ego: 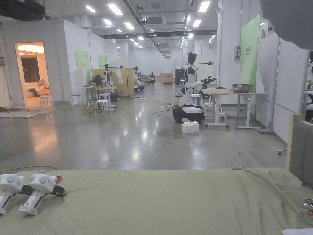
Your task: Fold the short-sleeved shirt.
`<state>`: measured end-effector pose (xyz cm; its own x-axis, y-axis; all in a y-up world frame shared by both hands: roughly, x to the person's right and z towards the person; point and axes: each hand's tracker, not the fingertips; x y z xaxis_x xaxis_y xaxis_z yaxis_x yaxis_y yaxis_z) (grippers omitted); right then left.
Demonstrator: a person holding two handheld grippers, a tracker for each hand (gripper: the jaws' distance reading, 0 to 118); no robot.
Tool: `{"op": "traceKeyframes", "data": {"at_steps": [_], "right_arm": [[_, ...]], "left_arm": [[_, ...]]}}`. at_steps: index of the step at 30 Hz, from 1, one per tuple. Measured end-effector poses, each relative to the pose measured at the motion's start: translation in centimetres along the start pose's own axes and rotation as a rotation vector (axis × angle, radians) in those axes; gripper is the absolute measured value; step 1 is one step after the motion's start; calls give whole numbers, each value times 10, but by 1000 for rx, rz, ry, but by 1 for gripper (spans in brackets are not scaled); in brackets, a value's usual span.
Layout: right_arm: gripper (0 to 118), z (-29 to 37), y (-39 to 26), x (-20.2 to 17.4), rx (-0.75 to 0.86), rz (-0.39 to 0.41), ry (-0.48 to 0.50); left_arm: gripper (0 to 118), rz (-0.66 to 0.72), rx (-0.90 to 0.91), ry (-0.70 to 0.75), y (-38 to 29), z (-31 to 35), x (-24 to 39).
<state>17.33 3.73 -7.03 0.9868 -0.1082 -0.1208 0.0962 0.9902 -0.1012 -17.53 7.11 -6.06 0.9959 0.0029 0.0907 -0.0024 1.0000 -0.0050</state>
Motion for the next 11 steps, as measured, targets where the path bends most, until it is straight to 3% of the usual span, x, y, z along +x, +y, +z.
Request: {"op": "traceKeyframes", "data": {"at_steps": [4, 11], "right_arm": [[118, 0, 2, -5, 28, 83, -37], [118, -3, 3, -3, 37, 58, -31]], "left_arm": [[118, -7, 5, 3, 0, 0, 1], [118, -27, 8, 37, 2, -5, 0]]}}
